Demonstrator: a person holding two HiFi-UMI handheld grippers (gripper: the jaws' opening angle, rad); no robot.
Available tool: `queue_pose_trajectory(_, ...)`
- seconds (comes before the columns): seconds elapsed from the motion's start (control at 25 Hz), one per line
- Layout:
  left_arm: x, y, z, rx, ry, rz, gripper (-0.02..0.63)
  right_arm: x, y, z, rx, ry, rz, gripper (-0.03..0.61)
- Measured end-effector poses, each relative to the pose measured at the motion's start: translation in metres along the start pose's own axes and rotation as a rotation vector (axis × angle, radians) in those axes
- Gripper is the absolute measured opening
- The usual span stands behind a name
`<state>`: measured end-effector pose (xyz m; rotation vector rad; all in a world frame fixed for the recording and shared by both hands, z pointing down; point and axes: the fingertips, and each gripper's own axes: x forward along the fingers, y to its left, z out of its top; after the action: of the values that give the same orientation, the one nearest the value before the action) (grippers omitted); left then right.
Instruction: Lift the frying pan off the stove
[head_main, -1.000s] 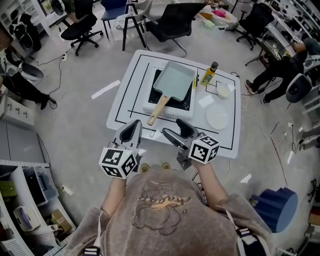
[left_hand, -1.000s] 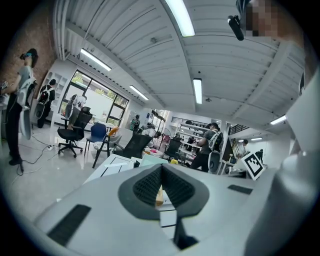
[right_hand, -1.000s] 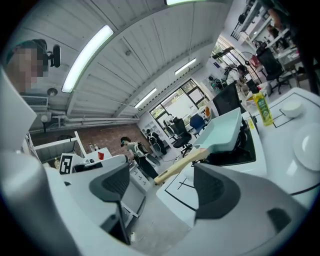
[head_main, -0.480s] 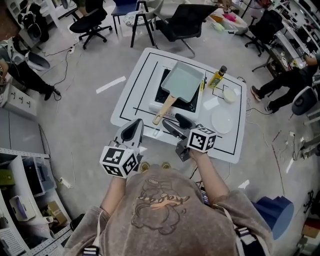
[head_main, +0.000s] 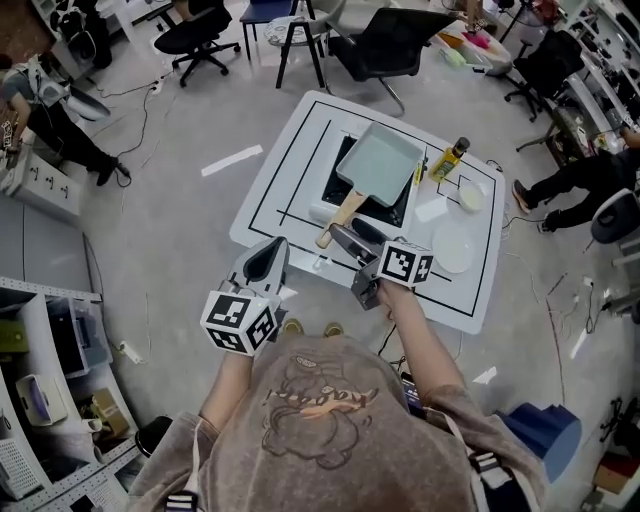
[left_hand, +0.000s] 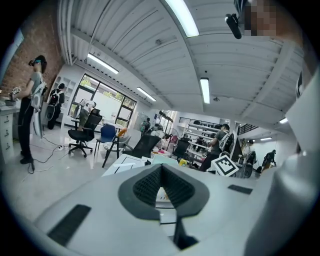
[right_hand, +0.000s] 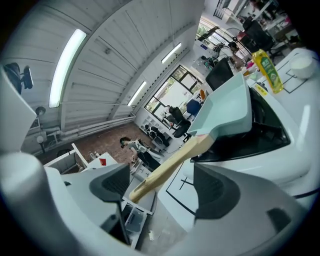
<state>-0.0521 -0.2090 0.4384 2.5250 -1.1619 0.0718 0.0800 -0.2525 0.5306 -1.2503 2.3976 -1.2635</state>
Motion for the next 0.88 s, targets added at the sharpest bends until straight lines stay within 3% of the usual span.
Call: queue_pose_trajectory(0.88, 0.002, 0.015, 0.000, -0.016, 0.002, 0.037, 0.006, 0.039, -0.019, 0.002, 0.255, -0.006, 0.077, 0.365)
